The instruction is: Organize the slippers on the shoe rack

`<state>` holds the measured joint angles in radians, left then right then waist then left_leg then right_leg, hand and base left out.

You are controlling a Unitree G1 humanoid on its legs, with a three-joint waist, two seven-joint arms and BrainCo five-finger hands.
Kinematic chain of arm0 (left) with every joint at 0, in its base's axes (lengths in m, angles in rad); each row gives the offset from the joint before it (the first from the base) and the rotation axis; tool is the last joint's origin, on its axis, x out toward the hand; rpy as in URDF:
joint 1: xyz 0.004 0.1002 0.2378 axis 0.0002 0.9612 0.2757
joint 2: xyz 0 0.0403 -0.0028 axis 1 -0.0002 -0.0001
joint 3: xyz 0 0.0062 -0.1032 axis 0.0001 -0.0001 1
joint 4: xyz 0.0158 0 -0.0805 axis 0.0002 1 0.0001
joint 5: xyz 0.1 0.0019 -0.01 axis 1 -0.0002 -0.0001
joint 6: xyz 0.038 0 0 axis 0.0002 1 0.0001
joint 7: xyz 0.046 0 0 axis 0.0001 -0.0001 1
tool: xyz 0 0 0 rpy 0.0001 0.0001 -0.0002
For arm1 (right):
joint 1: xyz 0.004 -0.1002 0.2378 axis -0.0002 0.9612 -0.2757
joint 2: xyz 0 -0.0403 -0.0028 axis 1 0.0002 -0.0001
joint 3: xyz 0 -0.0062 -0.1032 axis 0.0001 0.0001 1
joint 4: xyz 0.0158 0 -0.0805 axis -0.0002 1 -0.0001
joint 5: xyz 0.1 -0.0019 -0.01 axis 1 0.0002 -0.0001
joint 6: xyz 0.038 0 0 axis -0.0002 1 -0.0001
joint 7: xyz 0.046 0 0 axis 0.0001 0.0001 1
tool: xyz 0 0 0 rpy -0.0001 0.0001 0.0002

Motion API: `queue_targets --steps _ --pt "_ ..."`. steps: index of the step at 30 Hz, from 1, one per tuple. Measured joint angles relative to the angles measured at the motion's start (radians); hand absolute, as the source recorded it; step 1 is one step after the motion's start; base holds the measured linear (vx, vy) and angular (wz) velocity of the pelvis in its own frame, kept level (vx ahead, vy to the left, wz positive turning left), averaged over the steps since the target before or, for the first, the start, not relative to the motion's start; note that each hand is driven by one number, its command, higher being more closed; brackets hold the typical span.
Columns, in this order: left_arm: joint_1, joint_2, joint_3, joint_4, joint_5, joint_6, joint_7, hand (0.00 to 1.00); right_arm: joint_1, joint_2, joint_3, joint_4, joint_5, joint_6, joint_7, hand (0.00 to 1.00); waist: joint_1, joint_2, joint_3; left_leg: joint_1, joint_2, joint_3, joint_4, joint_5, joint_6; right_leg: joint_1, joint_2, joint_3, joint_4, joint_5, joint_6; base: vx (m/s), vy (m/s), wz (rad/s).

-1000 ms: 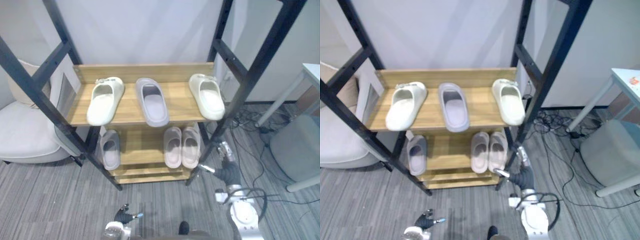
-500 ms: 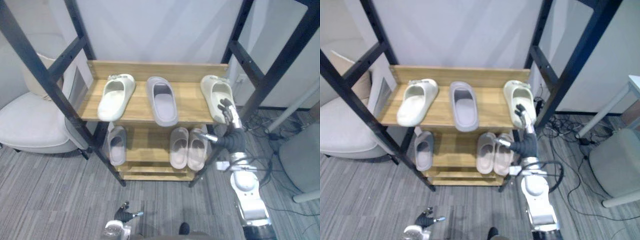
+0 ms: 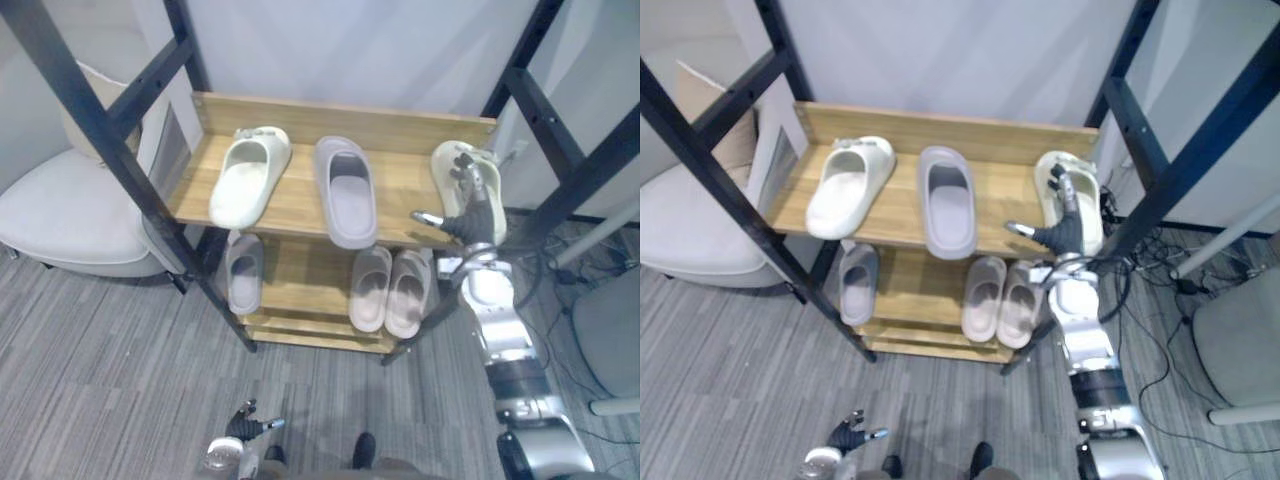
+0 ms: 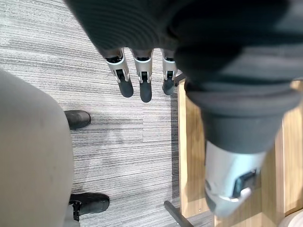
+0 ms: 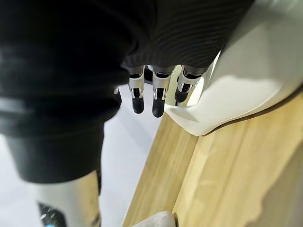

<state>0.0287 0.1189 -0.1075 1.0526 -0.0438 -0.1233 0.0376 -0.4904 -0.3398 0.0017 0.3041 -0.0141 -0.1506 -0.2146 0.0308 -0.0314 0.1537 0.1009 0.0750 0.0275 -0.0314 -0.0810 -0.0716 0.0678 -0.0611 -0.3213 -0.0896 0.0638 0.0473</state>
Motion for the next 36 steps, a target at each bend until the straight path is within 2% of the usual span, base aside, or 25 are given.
queue_targets --steps 14,21,30,36 --pt "-0.001 0.02 0.001 -0.006 -0.038 -0.013 0.001 0.0 -0.195 -0.039 0.021 0.194 0.017 0.019 -0.001 0.0 0.005 -0.029 0.017 -0.034 -0.008 -0.009 -0.001 0.015 0.003 -0.033 -0.008 -0.003 0.0 0.008 -0.009 -0.01 0.004 0.01" --pt "0.0 0.025 0.001 -0.018 -0.038 -0.017 0.003 0.0 -0.204 -0.055 0.04 0.193 0.025 0.022 -0.001 0.0 0.003 -0.037 0.027 -0.038 -0.008 -0.009 -0.002 0.016 0.002 -0.036 -0.007 -0.003 0.0 0.008 -0.009 0.0 0.0 0.0" --pt "0.0 0.025 0.001 -0.022 -0.038 -0.017 0.006 0.0 -0.172 -0.046 0.038 0.127 0.013 0.031 -0.001 0.0 -0.002 -0.035 0.035 -0.036 -0.008 -0.008 -0.003 0.016 0.002 -0.036 -0.007 -0.002 0.0 0.008 -0.009 0.0 0.0 0.0" --pt "0.0 0.025 0.001 -0.023 -0.038 -0.015 0.006 0.0 -0.073 0.027 -0.003 -0.004 -0.027 0.043 -0.005 0.0 -0.006 -0.035 0.035 -0.028 -0.008 -0.002 -0.004 0.016 0.003 -0.032 -0.007 0.005 0.0 0.008 -0.009 0.0 0.004 -0.02"
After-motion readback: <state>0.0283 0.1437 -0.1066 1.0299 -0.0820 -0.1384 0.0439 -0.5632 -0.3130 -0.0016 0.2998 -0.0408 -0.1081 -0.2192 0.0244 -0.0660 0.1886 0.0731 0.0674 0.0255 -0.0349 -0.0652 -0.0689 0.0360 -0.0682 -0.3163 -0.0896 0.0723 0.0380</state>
